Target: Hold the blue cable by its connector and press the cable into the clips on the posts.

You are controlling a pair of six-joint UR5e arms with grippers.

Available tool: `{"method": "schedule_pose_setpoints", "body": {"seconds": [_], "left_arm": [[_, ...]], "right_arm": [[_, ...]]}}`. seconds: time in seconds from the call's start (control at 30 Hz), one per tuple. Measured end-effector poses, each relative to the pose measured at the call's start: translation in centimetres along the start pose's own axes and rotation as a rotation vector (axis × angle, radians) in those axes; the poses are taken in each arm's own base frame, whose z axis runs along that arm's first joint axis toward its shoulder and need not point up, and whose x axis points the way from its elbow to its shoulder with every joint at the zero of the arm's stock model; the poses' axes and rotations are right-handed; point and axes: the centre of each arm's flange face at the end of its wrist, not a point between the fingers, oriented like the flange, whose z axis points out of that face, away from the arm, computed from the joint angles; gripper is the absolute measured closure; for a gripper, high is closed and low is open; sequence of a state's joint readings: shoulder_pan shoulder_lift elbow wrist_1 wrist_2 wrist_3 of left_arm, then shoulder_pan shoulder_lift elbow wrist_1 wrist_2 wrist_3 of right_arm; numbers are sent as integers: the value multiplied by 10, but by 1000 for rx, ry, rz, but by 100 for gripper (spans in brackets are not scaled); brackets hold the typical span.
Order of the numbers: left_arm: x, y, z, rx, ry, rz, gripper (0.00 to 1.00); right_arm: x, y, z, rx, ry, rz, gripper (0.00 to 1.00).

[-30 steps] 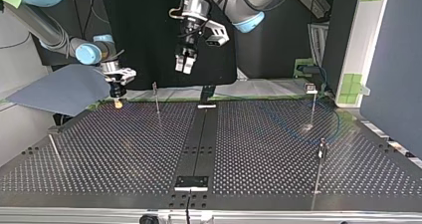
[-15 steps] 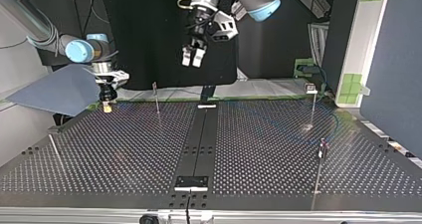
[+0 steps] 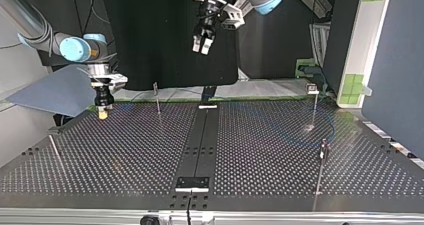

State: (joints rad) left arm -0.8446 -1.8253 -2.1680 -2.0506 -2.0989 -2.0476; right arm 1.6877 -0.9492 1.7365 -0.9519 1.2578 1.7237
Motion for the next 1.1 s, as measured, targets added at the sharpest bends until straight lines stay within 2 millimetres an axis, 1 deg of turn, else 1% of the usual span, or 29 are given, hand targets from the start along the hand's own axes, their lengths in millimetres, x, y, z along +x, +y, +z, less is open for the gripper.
{"method": "schedule_pose_setpoints", "body": {"seconds": [0.17,0.47,0.63,1.1], "left_arm": [[16,21,-17,-42,15,-18,2],[22,41,-42,-69,41,5,2],[22,44,-46,-75,50,17,2],[22,44,-47,-76,51,18,2]], "right_arm": [[-2,-5,-2,11,-3,-1,100],[-3,-10,-1,24,3,-7,100],[-3,-11,-1,27,3,-8,100],[-3,-12,-1,27,3,-8,100]]}}
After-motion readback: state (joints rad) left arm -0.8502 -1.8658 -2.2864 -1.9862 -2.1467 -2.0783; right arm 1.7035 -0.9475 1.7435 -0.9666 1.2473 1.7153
